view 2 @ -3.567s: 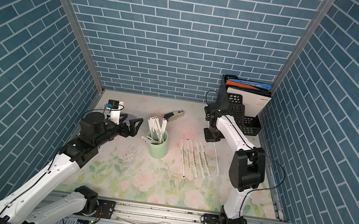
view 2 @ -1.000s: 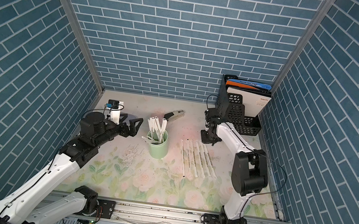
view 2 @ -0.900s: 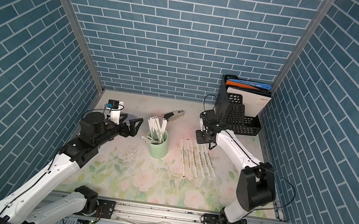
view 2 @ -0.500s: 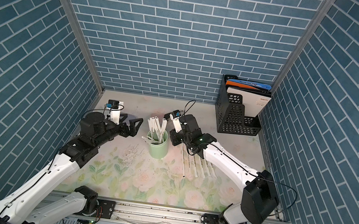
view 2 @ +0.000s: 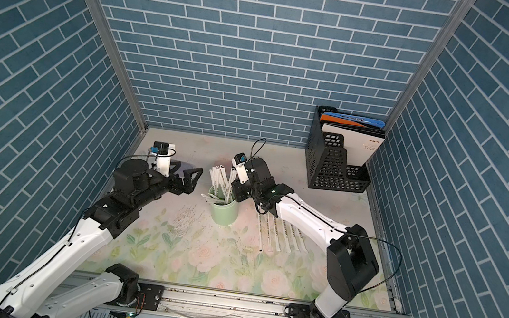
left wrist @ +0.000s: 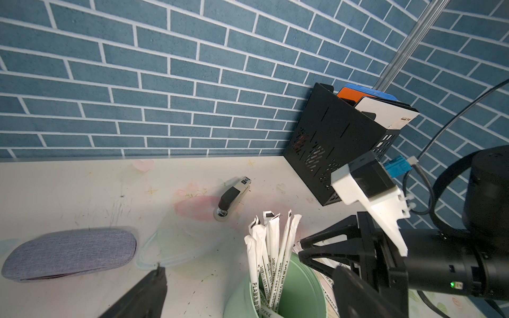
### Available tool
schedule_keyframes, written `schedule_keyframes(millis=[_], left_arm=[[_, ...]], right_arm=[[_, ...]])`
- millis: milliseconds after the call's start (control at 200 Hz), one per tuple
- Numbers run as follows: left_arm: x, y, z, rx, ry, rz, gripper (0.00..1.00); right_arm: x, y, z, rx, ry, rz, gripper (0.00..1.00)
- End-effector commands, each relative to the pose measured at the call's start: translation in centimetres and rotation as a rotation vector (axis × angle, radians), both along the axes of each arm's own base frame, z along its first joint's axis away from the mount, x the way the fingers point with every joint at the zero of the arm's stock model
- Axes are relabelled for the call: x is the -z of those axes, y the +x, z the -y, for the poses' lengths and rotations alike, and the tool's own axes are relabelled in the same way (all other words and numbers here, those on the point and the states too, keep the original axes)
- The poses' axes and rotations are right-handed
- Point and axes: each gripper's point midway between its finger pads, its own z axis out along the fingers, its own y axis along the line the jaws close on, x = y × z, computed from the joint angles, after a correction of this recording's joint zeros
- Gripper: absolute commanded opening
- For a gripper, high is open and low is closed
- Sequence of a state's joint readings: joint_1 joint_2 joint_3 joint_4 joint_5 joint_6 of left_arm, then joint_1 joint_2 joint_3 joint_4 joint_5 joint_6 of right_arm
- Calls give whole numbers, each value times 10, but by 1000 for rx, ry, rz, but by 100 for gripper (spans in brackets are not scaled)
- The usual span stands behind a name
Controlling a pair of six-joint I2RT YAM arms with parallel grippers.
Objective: Take the straws out of the storage container
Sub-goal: Pick up the straw from the container.
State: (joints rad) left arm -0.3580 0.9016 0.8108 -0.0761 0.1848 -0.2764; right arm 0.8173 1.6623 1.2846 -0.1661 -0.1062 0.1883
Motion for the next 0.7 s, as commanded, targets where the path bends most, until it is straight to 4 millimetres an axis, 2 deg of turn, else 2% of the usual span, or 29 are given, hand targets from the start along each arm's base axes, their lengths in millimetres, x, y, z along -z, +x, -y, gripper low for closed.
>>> schedule_keyframes(millis=[0,695], left_arm=[[-5,-2,1,8,-3,13,100],[-5,-1,2,11,-3,11,100]], right_arm=[[-11,5,-12,3,46,-2,23],[1,9,-8,34,-2,-26,27]])
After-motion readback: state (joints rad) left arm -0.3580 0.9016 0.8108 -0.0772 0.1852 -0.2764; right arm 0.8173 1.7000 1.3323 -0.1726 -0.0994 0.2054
